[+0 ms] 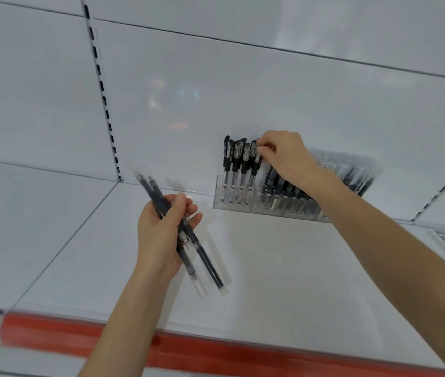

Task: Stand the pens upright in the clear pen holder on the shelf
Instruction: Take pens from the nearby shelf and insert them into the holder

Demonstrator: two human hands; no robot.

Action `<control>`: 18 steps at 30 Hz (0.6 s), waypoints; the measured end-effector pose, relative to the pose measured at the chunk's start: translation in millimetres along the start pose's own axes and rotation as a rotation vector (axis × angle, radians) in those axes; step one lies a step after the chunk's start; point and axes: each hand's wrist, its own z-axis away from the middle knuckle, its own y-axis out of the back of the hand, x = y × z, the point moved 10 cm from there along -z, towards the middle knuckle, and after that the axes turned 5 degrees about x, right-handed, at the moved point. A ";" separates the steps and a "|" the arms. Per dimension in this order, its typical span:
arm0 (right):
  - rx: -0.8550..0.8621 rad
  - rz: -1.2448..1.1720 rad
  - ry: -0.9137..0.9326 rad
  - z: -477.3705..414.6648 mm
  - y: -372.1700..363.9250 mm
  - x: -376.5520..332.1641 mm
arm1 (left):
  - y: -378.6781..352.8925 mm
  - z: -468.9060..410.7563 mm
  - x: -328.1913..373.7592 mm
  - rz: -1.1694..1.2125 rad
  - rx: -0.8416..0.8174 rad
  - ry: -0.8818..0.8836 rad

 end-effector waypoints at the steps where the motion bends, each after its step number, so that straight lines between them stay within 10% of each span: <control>1: -0.009 0.022 -0.005 -0.3 -2.0 0.2 | -0.1 -0.3 0.4 0.007 0.001 -0.003; 18: -0.070 0.074 -0.047 1.0 -1.4 -5.1 | -8.7 3.0 3.7 0.117 0.003 -0.010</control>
